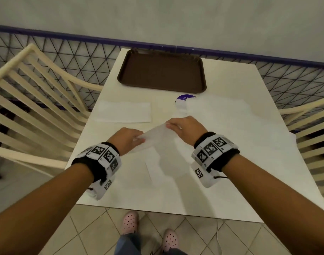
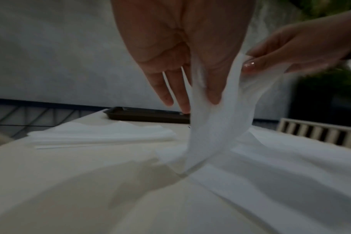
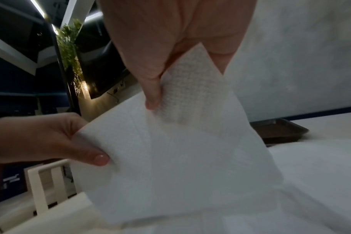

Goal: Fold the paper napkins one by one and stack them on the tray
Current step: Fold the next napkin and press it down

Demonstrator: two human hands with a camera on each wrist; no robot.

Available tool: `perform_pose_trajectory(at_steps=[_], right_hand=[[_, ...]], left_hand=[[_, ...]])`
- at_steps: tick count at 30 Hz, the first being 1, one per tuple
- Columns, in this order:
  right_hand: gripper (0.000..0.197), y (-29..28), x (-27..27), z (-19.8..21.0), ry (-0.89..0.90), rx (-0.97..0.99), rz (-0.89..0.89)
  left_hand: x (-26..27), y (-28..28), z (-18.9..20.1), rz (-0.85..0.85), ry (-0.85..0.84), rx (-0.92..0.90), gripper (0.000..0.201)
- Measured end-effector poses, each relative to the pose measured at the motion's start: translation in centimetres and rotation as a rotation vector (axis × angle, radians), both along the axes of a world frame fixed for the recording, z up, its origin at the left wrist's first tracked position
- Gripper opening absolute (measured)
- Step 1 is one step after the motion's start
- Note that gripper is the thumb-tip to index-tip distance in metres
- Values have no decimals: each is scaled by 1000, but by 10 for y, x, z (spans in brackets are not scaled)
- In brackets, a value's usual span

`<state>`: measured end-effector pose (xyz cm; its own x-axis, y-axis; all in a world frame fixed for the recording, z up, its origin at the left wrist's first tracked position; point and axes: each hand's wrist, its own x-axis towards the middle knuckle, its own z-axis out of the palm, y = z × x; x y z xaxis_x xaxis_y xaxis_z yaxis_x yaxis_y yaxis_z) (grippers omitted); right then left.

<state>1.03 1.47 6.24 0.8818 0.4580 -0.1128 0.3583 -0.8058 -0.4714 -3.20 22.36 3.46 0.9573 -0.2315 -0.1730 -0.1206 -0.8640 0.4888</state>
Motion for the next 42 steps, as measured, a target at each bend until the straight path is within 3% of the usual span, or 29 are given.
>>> perform_pose_trajectory(at_steps=[4,8,11,13,18,24,27,31,39,42], right_hand=[[26,25,10,18,-134,132,32],[11,47,2,4,-92,177,101],[9,60,-12,-18,19,109,186],[11,65,-24,-33,130,79,254],[17,75,-40,-60,327,-53,315],[32,83,-22,-64,439,-93,182],[27,90,-7,-62,474,-54,94],[43,95,13,-61,514,-44,-45],[25,105,31,-74,598,86,-229],[39,113,36,-76,571,74,-282]], left_hand=[[3,33,21,142,-370,-85,22],[-17,66,19,58,-475,18,37],[-48,83,-5,-69,-414,148,44],[-64,90,-21,-77,-311,124,46],[-82,97,-45,95,33,-6,24],[-62,110,-45,398,347,-101,11],[-44,120,-50,498,448,-83,42],[-26,126,-56,556,514,-162,46],[-4,134,-59,602,577,-345,36],[1,137,-60,628,594,-330,37]])
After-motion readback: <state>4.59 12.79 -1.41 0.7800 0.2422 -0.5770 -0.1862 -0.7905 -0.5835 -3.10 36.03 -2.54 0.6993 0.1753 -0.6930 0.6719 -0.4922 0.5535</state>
